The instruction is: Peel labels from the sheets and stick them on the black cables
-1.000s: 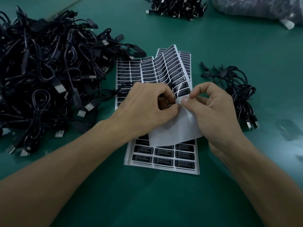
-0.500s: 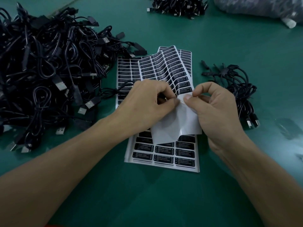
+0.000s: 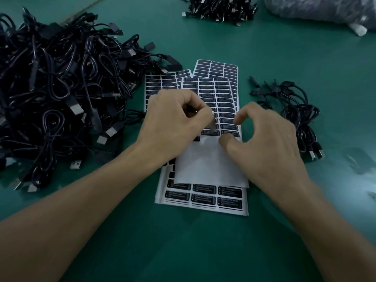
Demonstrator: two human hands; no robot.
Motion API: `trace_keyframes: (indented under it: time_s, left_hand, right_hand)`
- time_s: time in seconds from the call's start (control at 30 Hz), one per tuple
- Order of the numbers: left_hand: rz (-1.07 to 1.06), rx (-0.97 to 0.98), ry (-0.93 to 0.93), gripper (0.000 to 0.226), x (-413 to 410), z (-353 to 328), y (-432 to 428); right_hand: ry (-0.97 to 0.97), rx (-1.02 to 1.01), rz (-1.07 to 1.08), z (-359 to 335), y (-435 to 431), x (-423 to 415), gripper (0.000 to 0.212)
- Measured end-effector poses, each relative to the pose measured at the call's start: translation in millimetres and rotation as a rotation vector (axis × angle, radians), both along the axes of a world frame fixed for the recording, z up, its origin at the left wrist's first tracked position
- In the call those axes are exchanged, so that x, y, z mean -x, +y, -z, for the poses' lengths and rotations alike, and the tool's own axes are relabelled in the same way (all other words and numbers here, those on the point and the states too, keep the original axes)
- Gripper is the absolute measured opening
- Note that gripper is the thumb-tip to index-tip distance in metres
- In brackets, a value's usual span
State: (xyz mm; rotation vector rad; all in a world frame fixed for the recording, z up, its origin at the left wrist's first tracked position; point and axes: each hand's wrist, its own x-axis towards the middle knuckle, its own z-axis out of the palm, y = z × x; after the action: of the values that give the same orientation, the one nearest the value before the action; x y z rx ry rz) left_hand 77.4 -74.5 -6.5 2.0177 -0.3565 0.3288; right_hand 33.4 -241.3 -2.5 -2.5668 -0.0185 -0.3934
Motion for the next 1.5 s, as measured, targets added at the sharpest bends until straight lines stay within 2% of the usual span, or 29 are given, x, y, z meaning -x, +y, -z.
trace_keyframes:
  time_s: [0.17, 0.4, 0.87, 1.2, 1.3, 1.4, 1.5]
  left_hand:
    - [-0.016, -0.012, -0.017, 0.011, 3, 0, -6]
    - [-0.015, -0.020, -0.042, 0.008, 6, -4, -8]
    - [-0.073, -0.059, 0.035, 0.011, 10, -5, -13]
    - [-0.033, 0.015, 0.047, 0.014, 8, -1, -13]
    - [-0.001, 0.051, 0.020, 0.023, 8, -3, -12]
    - [0.040, 0.053, 0.015, 0.030, 8, -3, -10]
    - [0.111, 0.061, 0.038, 0.031, 11, -3, -10]
  right_hand:
    - [-0.240, -0.026, -0.099, -2, 12, 0, 0.031]
    - [-0.253, -0.008, -0.111, 3, 14, -3, 0.019]
    - [-0.242, -0.004, -0.108, -1, 16, -3, 0.022]
    - [-0.238, -0.002, -0.094, 1, 11, -7, 0.012]
    - [-0.260, -0.167, -0.052, 2, 6, -9, 0.008]
    - [-0.258, -0.607, -0.044, 1, 3, -14, 0.015]
    - [-0.102, -1.047, -0.102, -3, 3, -15, 0.018]
